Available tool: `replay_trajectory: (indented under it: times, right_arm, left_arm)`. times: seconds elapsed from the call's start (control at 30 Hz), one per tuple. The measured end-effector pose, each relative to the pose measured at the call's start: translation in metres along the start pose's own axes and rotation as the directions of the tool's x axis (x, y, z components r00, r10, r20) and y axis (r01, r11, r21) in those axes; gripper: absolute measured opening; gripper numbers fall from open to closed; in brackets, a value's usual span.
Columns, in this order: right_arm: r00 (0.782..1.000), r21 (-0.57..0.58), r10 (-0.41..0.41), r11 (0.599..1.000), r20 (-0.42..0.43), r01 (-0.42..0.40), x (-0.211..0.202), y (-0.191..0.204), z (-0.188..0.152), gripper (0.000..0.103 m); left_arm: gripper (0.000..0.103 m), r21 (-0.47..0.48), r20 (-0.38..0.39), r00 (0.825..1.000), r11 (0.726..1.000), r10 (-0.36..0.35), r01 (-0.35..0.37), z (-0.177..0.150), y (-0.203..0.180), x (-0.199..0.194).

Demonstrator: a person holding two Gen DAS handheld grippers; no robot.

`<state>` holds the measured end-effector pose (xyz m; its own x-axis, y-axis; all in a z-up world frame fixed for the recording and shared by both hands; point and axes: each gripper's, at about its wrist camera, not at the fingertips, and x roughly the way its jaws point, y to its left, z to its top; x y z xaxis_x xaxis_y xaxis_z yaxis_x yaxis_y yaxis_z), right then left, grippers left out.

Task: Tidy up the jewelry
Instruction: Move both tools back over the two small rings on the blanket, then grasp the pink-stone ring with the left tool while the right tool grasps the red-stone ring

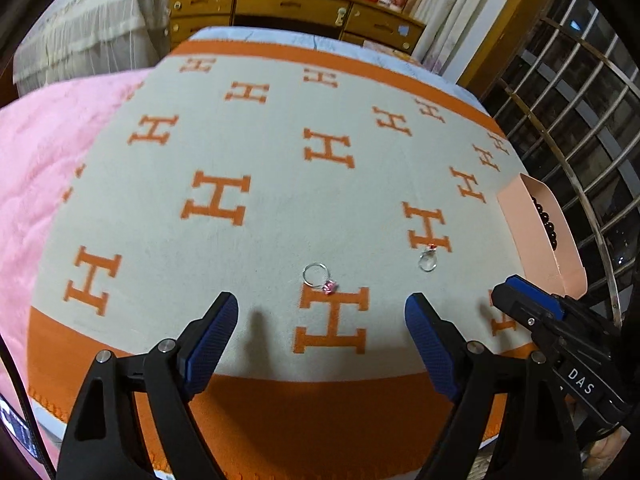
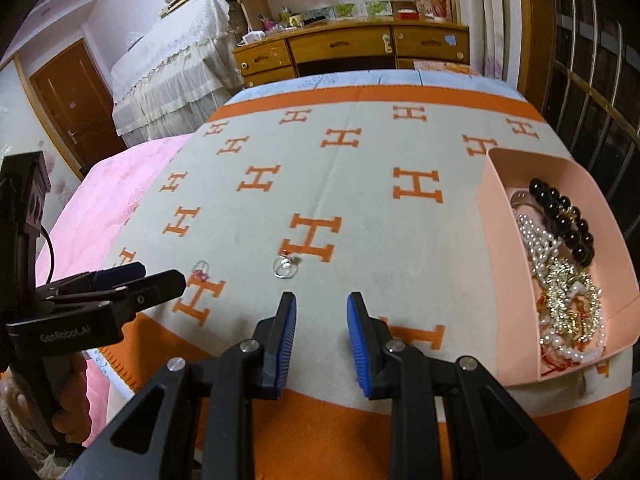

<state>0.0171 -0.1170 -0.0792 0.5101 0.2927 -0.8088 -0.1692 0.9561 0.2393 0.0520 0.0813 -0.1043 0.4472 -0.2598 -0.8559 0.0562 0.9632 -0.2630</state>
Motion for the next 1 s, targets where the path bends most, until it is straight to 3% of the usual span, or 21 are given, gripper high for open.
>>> replay_trajectory:
  times: [0.3,0.4,0.47,0.53,0.6,0.83,1.0]
  right_arm:
    - [0.999,-0.032,0.031,0.999,-0.044,-0.033,0.023,0.003,0.007,0.026]
    - [0.998,-0.066,0.042,0.997,-0.043,-0.044,0.028,0.011,0.008,0.027]
    - [0.998,-0.081,0.05,0.995,-0.043,-0.053,0.03,0.015,0.008,0.027]
    - [0.997,-0.09,0.055,0.994,-0.046,-0.059,0.032,0.018,0.007,0.027]
    - [0.997,-0.09,0.061,0.994,-0.05,-0.065,0.035,0.019,0.008,0.027]
    - [0.995,-0.096,0.085,0.991,-0.057,-0.09,0.041,0.02,0.009,0.027]
    - [0.994,-0.107,0.103,0.988,-0.046,-0.107,0.046,0.025,0.012,0.027]
  left_arm:
    - [0.084,0.035,0.005,1.0,0.999,0.007,-0.007,0.007,0.0,0.012]
    - [0.071,0.025,0.002,1.0,1.0,0.008,-0.008,0.007,0.002,0.016]
    - [0.056,0.029,-0.006,1.0,1.0,0.006,-0.005,0.008,0.002,0.018]
    - [0.051,0.042,-0.01,1.0,0.999,0.011,-0.011,0.007,-0.001,0.021]
    - [0.037,0.055,-0.006,1.0,0.998,0.015,-0.015,0.007,-0.003,0.022]
    - [0.019,0.09,-0.001,0.999,0.995,0.044,-0.043,0.005,-0.01,0.024]
    - [0.018,0.111,-0.001,1.0,0.993,0.027,-0.027,0.004,-0.014,0.025]
